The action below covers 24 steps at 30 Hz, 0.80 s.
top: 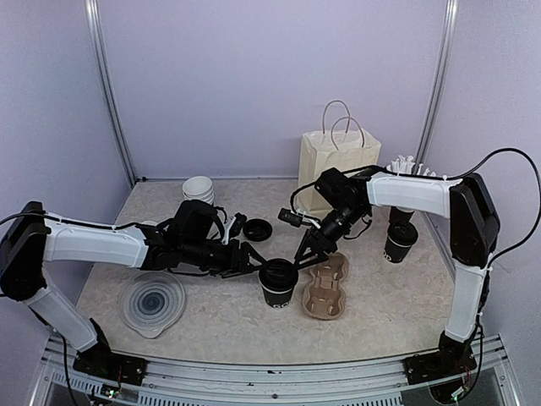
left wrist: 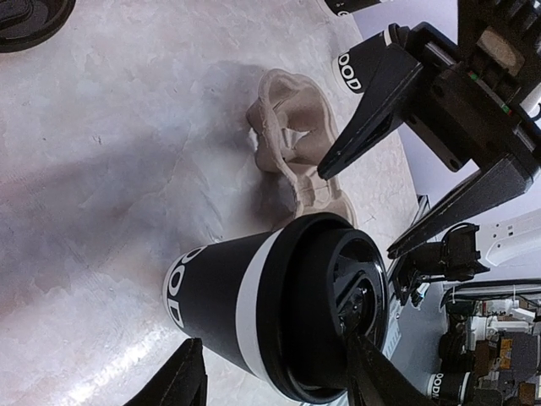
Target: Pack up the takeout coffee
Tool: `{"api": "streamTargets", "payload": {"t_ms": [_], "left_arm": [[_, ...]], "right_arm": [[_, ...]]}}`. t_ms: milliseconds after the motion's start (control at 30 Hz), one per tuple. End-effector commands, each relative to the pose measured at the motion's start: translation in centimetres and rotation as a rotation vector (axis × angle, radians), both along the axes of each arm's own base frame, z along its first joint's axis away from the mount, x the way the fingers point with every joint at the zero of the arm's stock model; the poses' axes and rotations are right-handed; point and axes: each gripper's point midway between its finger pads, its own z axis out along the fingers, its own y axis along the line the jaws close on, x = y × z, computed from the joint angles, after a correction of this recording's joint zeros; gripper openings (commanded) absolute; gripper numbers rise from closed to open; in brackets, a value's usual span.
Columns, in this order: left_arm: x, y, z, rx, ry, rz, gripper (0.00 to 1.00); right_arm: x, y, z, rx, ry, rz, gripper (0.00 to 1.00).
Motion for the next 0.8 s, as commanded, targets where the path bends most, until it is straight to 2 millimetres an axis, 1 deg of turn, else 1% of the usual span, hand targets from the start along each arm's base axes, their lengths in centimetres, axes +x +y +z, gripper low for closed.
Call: {"api": "streamTargets", "payload": {"t_ms": [0, 133, 267, 333, 367, 433, 533, 700, 767], "left_arm": [[0.6, 0.2, -0.8, 0.03, -0.004, 0.003, 0.54], [0.6, 1.0, -2.2, 0.067, 0.021, 0.018, 0.51], [0.4, 2.0, -4.4, 0.118, 0.064, 0.035, 0.47], [0.4, 2.3, -5.1, 0.138, 0.066, 0.038, 0.46], [0.0, 2.7, -6.0, 0.169, 0.086, 0.038, 0.45], [-0.2, 3.1, -6.9, 0.191, 0.097, 0.038, 0.43], [-0.8, 3.4, -8.0, 0.214, 0.113, 0.033, 0.42], [-1.8, 4.0, -9.2, 0.257, 0.127, 0.028, 0.38], [-2.0, 4.2, -9.7, 0.272, 0.129, 0.031, 0.37]], "right_arm": [[-0.2, 0.6, -0.4, -0.006, 0.023, 0.012, 0.57], [-0.2, 0.8, -1.0, -0.019, 0.036, 0.013, 0.56], [-0.1, 0.8, -1.7, -0.037, 0.045, 0.009, 0.54], [-0.1, 0.8, -2.1, -0.047, 0.05, 0.007, 0.53], [0.0, 0.8, -2.4, -0.054, 0.049, 0.005, 0.53], [-0.1, 0.7, -3.0, -0.067, 0.055, 0.005, 0.53], [-0.3, 0.8, -3.5, -0.079, 0.064, 0.006, 0.52], [-0.8, 1.0, -4.3, -0.096, 0.071, 0.017, 0.52], [-1.0, 1.1, -4.8, -0.115, 0.067, 0.017, 0.52]]}}
